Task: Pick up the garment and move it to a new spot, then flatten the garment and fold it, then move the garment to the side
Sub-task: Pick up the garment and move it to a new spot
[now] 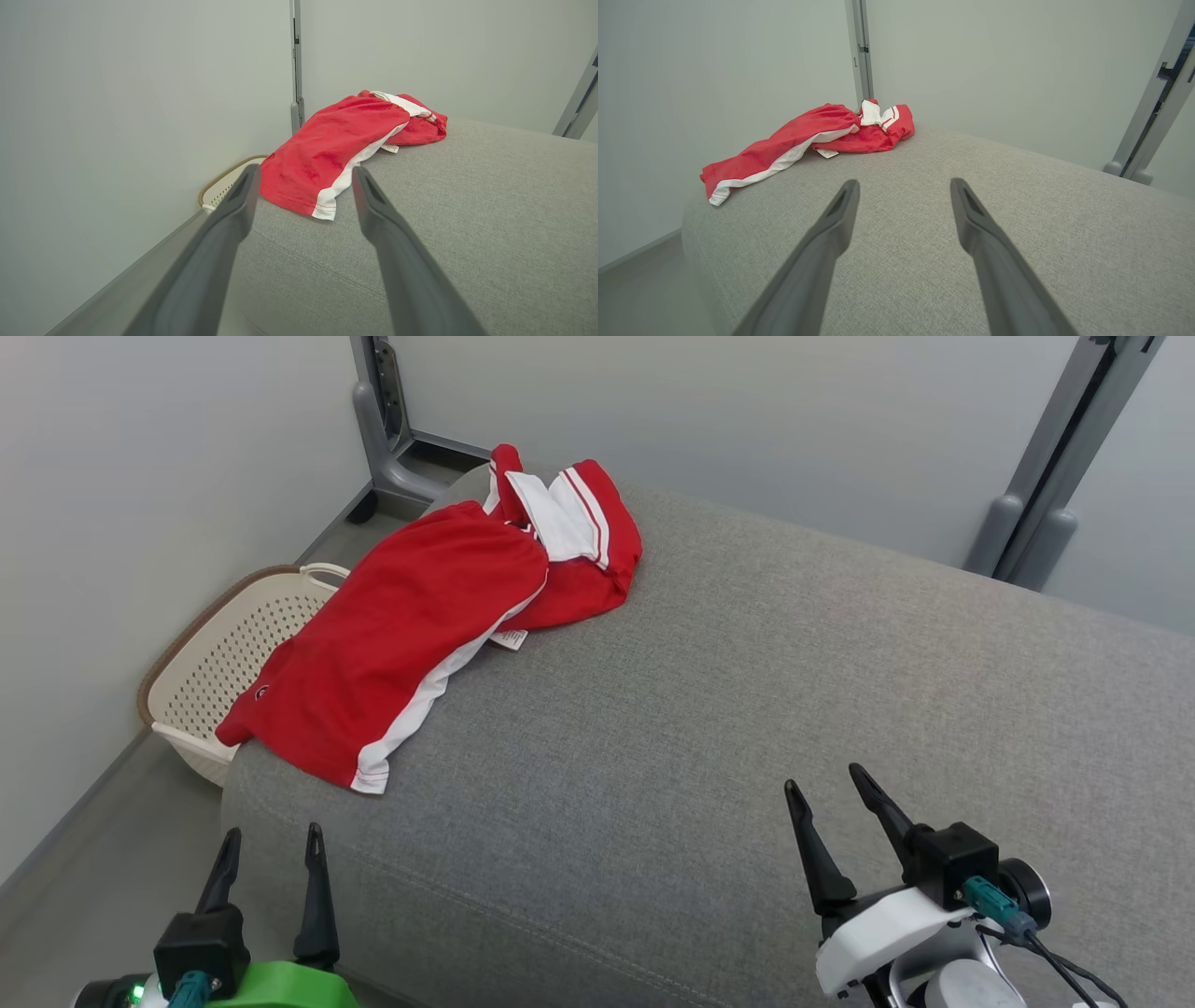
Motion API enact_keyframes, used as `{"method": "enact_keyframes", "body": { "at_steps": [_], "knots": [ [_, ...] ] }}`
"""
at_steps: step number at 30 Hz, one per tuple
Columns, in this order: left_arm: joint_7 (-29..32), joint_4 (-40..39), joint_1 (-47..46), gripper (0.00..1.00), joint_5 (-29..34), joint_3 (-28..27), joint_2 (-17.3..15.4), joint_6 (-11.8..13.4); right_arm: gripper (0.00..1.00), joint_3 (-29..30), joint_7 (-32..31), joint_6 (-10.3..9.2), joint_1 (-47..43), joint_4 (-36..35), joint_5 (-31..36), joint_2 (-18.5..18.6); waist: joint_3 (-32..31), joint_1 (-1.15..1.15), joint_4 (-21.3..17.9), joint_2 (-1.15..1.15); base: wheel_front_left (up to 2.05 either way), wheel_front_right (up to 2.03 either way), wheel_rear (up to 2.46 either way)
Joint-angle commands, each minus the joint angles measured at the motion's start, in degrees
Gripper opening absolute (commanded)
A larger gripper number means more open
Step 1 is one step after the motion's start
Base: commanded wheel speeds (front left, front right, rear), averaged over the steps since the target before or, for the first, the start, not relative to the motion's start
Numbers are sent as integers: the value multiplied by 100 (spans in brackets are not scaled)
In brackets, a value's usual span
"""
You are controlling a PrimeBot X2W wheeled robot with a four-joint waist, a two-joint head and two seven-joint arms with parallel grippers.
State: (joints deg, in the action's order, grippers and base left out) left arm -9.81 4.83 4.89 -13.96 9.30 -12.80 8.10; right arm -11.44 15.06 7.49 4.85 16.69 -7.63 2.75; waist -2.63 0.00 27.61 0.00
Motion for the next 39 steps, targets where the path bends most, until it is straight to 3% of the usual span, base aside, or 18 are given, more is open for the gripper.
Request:
{"method": "enact_keyframes", "body": {
  "at_steps": [1,9,16,22,30,39],
  "knots": [
    [16,3,-124,100,-5,7,-9,-18,100,22,19,0,20,22,-19,26,-2,0,-1,0,0,0,0],
    [610,160,-970,100,-71,165,-360,-486,100,193,19,0,-144,-19,-21,25,-10,0,-14,0,0,0,0],
    [1732,710,-2492,100,-427,216,-751,-1165,100,164,19,0,-118,-24,8,24,123,0,-232,0,0,0,0],
    [2804,1709,-3793,100,-1029,232,-985,-1464,100,253,17,0,52,-39,184,26,434,0,-634,0,0,0,0],
    [3769,2426,-4517,100,-1614,327,-1361,-1546,100,418,-113,0,412,-504,639,25,1238,0,-1119,0,0,0,0],
    [3628,2783,-4740,100,-1909,194,-1669,-1551,100,501,-347,0,588,-1342,967,52,2088,0,-1547,0,0,0,0]
  ]
}}
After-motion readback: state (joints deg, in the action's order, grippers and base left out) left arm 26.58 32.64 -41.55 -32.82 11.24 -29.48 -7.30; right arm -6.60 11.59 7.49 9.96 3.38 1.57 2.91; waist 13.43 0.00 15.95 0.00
